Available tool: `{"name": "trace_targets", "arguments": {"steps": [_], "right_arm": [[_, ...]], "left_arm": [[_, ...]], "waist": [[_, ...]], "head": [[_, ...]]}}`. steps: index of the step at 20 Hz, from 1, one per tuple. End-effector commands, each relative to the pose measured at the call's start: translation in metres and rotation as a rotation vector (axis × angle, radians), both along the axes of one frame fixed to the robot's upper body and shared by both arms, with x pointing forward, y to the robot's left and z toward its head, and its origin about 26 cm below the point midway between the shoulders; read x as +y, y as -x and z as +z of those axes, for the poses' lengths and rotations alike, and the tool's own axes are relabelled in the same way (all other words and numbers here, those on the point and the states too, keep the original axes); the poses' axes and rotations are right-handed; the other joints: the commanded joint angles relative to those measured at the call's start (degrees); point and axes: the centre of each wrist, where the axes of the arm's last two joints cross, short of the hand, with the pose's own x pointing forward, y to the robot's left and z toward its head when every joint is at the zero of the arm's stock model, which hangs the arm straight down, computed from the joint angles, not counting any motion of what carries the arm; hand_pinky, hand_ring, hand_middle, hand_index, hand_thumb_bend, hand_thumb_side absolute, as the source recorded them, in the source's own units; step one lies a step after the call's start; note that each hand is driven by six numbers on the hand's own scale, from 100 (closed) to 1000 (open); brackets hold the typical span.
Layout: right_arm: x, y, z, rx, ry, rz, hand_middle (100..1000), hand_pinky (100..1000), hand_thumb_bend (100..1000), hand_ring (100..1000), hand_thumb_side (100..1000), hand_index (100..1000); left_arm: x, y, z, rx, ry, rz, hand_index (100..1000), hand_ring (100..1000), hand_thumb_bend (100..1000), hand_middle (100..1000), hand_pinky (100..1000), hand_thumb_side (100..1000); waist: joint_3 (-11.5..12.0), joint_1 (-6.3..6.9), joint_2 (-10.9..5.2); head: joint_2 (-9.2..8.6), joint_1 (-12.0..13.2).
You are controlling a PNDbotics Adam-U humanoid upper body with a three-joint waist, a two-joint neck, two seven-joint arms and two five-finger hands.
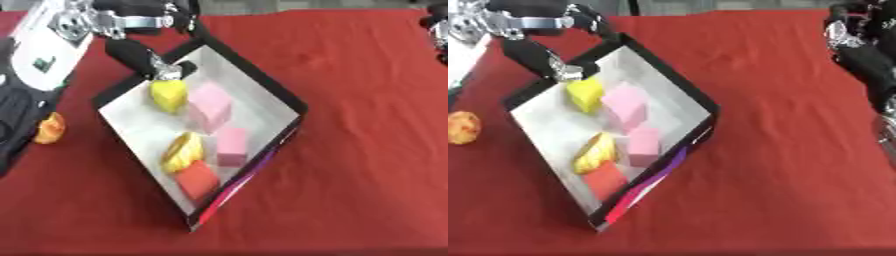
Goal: Pick up objects on the table and place them in the box.
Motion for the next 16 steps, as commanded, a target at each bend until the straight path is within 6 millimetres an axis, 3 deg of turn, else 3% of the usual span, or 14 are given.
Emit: {"name": "trace_targets", "arguments": {"steps": [1, 7, 8, 16], "right_arm": [[-0.010, 0.004, 0.013, -0.035, 0.027, -0.027, 662, 957, 100, 718, 148, 812], [-0.014, 0.006, 0.010, -0.030, 0.031, -0.042, 662, 957, 100, 717, 146, 812], [-0.014, 0.006, 0.011, -0.031, 0.031, -0.043, 662, 956, 100, 718, 145, 812], [-0.014, 0.007, 0.011, -0.040, 0.022, -0.049, 662, 956, 100, 717, 144, 811]], "left_arm": [[0.044, 0.022, 0.029, -0.053, 0.040, 0.081, 894, 849, 166, 828, 854, 659], [0.111, 0.052, 0.027, 0.002, 0.043, 0.214, 880, 850, 181, 829, 860, 731], [0.118, 0.056, 0.026, 0.015, 0.042, 0.228, 887, 853, 202, 833, 863, 774], [0.158, 0.079, -0.004, 0.131, -0.010, 0.356, 888, 861, 258, 838, 871, 813]], "waist": [[0.42, 0.19, -1.79], [1.21, 0.32, -2.09], [1.29, 0.27, -2.08], [1.48, -0.19, -1.82]], "head": [[0.56, -0.70], [1.19, -1.44], [1.34, -1.38], [1.69, -0.32]]}}
